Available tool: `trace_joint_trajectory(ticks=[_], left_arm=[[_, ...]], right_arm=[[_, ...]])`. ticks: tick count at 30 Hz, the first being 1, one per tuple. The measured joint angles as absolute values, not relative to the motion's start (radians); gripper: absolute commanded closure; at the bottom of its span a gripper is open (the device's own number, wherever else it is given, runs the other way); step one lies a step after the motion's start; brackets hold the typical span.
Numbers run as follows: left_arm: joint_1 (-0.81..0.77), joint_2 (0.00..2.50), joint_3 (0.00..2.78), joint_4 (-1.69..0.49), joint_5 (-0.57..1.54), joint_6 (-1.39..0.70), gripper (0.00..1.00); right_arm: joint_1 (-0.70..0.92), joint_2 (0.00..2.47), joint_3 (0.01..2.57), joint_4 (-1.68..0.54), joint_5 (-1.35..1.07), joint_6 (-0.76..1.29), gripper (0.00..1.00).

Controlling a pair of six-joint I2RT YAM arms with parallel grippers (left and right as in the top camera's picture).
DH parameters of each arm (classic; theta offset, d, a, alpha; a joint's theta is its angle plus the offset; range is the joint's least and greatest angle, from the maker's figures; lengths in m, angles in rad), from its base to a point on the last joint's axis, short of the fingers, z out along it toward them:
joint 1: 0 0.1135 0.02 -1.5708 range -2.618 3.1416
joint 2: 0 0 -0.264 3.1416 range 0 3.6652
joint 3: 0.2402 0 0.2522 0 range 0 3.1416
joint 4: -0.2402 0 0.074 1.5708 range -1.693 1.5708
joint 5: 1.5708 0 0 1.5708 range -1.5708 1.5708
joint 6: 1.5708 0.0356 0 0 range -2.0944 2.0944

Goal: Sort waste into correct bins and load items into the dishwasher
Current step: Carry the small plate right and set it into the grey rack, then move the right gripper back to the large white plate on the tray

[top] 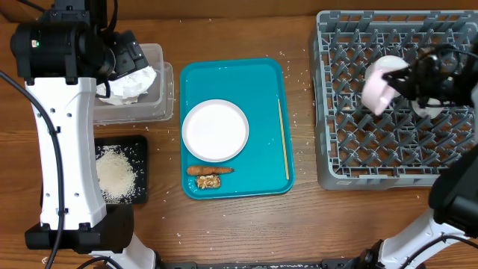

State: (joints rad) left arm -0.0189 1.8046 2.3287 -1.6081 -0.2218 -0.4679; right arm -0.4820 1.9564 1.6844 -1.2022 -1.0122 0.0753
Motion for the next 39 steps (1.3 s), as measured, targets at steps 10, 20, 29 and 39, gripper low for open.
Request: trace_joint_trajectory(ticks=[10, 20, 29, 39], left_arm=[[-0.019, 1.805, 2.329, -1.608, -0.222, -0.468, 0.00], [-0.019, 1.805, 2.329, -1.608, -0.222, -0.468, 0.00], [-0.019, 1.805, 2.329, -1.608, -0.221, -0.468, 0.00], [-0.019, 1.805, 2.329, -1.608, -0.222, -0.468, 0.00]], right_arm=[[-0.584, 1.956, 1.684, -1.304, -1.012, 0.085, 0.93], [-0.670, 1.956, 1.763, -1.455, -0.784, 0.095, 0.82], [-0.733, 1.922, 1.898, -1.525, -0.487, 0.199, 0.60], [-0.598, 1.748, 1.920, -1.591, -0.442, 0.212, 0.34]])
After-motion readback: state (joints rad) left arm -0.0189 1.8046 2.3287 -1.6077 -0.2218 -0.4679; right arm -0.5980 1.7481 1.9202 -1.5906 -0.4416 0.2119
